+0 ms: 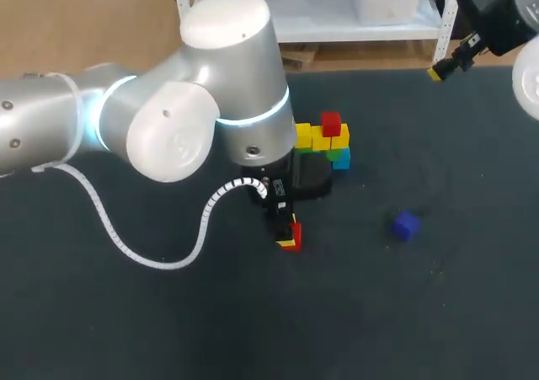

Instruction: Place the blue cubes, place green cubes on the blue cubes, place the yellow cubes on the green cubes, then place the red cubes on the yellow cubes, and place purple cube on the red cubes.

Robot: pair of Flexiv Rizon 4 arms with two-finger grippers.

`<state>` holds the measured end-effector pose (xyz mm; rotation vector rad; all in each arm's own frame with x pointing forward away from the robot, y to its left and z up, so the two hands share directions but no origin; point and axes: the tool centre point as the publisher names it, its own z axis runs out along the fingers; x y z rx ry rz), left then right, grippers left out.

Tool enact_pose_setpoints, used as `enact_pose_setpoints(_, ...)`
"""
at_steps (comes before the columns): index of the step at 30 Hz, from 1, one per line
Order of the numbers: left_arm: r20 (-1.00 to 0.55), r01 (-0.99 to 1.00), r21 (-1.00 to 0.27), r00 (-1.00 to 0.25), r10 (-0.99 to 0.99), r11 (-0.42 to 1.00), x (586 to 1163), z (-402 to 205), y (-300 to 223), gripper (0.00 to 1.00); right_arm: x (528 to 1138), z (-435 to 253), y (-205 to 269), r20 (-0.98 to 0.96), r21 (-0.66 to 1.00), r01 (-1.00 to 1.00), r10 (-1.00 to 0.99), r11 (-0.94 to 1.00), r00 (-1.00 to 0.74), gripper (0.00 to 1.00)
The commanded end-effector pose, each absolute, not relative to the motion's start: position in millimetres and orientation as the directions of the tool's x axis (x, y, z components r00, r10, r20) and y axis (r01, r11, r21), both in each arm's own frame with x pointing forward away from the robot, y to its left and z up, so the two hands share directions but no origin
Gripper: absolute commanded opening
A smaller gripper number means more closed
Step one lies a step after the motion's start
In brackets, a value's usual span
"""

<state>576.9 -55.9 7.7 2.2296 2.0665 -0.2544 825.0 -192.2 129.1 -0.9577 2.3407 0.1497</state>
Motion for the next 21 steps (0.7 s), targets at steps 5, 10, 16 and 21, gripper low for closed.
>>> enact_pose_setpoints(5, -0.116, 0.999, -0.052, -0.002, 0.993, -0.004, 606, 50, -19, 0.00, 825, 129, -193, -0.569, -0.114, -0.671, -0.602, 0.732, -0.560, 1.00)
enact_pose_setpoints(10, -0.122, 0.999, -0.016, -0.044, 0.992, 0.043, 631, 69, -4, 0.00, 825, 129, -193, -0.569, -0.114, -0.671, -0.602, 0.732, -0.560, 1.00)
enact_pose_setpoints(16, -0.130, 0.999, -0.005, -0.049, 0.990, 0.049, 653, 91, -8, 0.00, 825, 129, -193, -0.569, -0.114, -0.671, -0.602, 0.732, -0.560, 1.00)
enact_pose_setpoints(21, -0.124, 1.000, 0.010, -0.010, 0.992, 0.012, 665, 108, -20, 0.00, 825, 129, -193, -0.569, -0.114, -0.671, -0.602, 0.732, -0.560, 1.00)
